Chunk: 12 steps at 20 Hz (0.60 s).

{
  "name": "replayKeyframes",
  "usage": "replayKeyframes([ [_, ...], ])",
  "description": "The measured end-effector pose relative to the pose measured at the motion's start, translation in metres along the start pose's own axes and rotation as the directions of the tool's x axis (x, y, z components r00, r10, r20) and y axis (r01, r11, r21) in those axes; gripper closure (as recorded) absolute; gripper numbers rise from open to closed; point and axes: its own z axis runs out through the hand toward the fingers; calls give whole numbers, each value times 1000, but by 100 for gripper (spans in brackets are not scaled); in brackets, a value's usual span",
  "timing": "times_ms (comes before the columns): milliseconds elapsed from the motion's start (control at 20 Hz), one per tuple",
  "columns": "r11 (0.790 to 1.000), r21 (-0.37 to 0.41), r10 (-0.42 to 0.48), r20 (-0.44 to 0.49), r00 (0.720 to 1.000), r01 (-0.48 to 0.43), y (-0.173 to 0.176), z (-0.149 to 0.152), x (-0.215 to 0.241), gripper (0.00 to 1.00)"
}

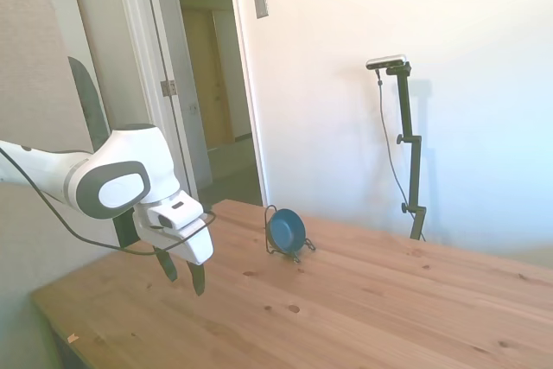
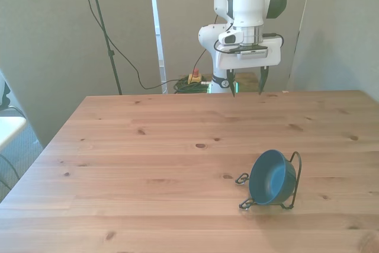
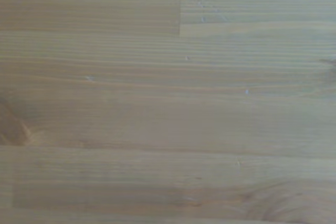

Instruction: Unload the bowl

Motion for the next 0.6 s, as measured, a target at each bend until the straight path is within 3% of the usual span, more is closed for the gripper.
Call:
replayKeyframes([
  [300, 999, 22, 26, -10, 1000, -26, -7, -2, 23, 0],
  [600, 995, 100, 18, -52, 998, -12, -47, 8, 82, 0],
])
